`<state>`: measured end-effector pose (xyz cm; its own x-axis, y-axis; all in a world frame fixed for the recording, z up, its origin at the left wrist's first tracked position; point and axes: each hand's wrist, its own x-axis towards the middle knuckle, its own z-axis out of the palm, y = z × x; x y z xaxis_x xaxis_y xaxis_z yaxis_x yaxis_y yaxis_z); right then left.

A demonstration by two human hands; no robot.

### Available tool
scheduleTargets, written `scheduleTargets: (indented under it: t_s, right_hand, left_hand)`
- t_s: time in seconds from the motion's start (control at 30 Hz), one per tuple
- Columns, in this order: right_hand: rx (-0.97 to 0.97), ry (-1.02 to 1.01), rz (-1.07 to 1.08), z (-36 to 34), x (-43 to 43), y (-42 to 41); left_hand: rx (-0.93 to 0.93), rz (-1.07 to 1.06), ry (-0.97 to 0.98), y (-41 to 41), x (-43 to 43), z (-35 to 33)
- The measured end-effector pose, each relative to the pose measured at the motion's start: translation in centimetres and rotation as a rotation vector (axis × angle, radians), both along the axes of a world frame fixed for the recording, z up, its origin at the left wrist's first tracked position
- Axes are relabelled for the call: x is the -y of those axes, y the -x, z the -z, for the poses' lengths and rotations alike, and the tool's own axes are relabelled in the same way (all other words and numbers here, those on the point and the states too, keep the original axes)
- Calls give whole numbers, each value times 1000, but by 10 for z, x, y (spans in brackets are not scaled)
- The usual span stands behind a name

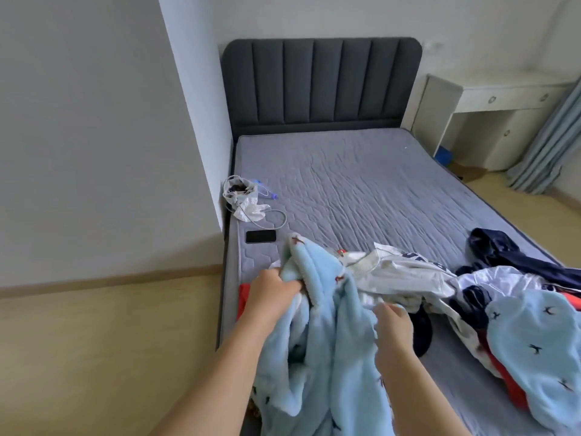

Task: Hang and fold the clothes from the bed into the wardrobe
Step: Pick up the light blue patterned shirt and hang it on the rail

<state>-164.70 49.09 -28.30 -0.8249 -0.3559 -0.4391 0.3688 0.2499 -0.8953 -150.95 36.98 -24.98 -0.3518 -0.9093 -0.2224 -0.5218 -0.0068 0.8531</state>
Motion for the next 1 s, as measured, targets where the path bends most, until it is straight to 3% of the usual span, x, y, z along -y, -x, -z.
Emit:
scheduleTargets:
  t_s: [0.1,0.17,0.23,0.33,0.43,0.53,0.63,0.73,0.8,0.87,1.0]
  right_hand:
    - [-8,212,-284,-19,7,-16]
    - [-33,223,-545,-24,10,-24]
    - [-103,183,-656,-19,13,-27]
    - [-140,183,-454,-16,12,-20]
    - [102,256,-179,-12,7,-1]
    - [75,80,-143,-3,4,9]
    - [37,-69,-172,-3,4,10]
    - [483,-17,-294,-11,-5,11]
    - [626,93,-315,-8,-12,11]
    - [583,142,-339,1,-15,9]
    - [127,-313,-411,15,-11,-5]
  left_hand:
    - [-47,40,-12,5,-5,-14]
    - [-85,72,-18,7,-8,-20]
    - [-99,125,-14,6,-8,-23]
    - [-116,215,-7,-4,-2,-26]
    - [-111,258,-17,-18,7,-32]
    - [-84,389,-58,-30,13,-37]
    - [82,585,-135,-39,16,-43]
    - [140,684,-216,-55,22,-53]
    - [73,660,-274,-67,30,-58]
    - [2,606,-311,-77,36,-61]
    - [-19,554,-250,-71,32,-58]
